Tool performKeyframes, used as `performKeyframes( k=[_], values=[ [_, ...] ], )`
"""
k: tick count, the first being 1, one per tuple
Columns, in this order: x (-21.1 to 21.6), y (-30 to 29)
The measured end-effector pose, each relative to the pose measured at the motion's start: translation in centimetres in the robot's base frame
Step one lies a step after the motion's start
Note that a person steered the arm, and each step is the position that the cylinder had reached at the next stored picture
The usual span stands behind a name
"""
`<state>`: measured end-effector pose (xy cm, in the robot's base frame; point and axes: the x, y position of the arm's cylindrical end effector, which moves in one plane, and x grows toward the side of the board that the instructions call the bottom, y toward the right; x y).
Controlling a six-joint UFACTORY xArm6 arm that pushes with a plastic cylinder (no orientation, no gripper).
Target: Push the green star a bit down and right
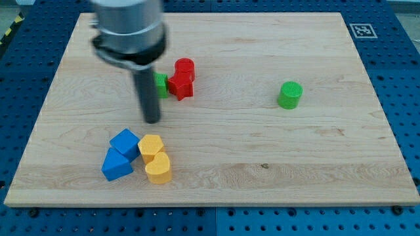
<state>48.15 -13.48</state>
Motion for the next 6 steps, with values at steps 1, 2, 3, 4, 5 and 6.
performKeyframes(
  k=[1,2,3,4,5,6],
  values=[
    [-2.9,-5.1],
    [-8.7,-4.4],
    [-10.0,-0.7],
    [-8.5,1.3],
    [-6.1,1.6],
    [-5.0,3.3]
  ],
)
